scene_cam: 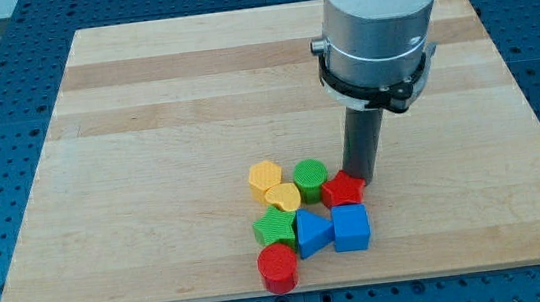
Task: Move the red circle left a bit
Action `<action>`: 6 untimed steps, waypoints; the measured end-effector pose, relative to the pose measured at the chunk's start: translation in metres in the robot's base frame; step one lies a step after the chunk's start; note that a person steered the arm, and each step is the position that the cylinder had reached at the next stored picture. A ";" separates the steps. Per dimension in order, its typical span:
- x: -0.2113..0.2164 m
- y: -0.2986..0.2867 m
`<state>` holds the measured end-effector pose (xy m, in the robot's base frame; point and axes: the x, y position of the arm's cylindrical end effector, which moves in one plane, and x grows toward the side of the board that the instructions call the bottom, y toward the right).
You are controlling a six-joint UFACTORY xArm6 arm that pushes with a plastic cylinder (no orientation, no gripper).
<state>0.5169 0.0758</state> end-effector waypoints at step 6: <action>0.101 0.034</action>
<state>0.6177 0.1095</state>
